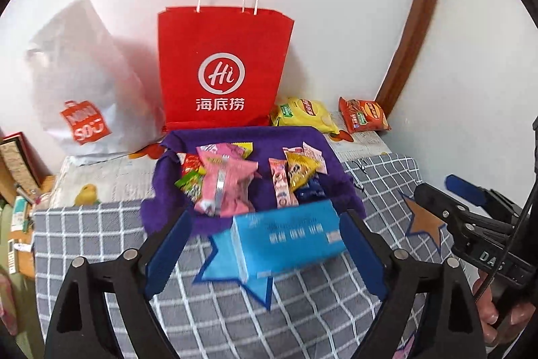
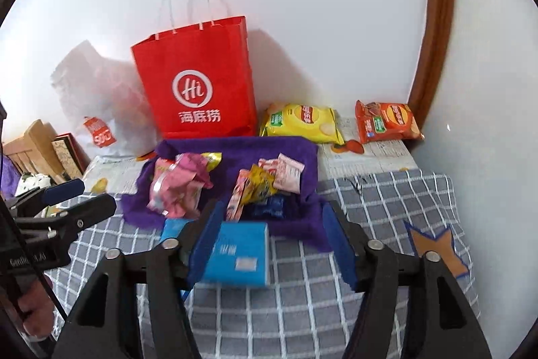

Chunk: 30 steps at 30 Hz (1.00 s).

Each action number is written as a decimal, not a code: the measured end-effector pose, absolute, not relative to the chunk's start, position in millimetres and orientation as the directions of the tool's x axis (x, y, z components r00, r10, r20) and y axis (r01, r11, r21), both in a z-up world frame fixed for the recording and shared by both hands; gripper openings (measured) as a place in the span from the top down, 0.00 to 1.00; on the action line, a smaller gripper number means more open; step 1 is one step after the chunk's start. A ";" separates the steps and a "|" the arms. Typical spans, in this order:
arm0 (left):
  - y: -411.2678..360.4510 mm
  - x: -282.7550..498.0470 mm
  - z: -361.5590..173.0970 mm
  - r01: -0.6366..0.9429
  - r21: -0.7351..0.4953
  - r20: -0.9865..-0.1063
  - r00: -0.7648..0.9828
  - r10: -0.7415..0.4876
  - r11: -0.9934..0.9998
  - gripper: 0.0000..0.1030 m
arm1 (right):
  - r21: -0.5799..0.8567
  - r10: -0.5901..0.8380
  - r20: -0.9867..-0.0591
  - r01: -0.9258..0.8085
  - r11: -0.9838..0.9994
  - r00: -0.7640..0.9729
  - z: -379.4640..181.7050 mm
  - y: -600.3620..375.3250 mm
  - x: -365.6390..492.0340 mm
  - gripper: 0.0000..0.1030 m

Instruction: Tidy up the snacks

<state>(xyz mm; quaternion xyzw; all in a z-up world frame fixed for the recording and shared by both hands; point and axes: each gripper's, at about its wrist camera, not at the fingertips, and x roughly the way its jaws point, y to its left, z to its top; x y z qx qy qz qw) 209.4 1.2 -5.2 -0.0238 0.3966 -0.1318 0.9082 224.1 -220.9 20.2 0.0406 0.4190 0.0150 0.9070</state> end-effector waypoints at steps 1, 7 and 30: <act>1.1 198.1 -4.2 0.215 -0.136 -0.709 0.661 -0.246 0.967 0.09 | 0.089 0.060 -0.753 0.011 0.996 0.656 22.0 -220.3 216.5 0.19; -0.9 146.8 -7.7 0.177 -0.101 -0.693 0.693 -0.197 0.979 0.04 | 0.075 0.034 -0.722 0.029 0.997 0.691 26.2 -214.6 162.5 0.06; 0.9 63.9 -6.2 0.121 -0.080 -0.658 0.739 -0.144 0.989 0.04 | 0.073 -0.007 -0.700 0.081 0.994 0.714 37.5 -227.2 79.9 0.03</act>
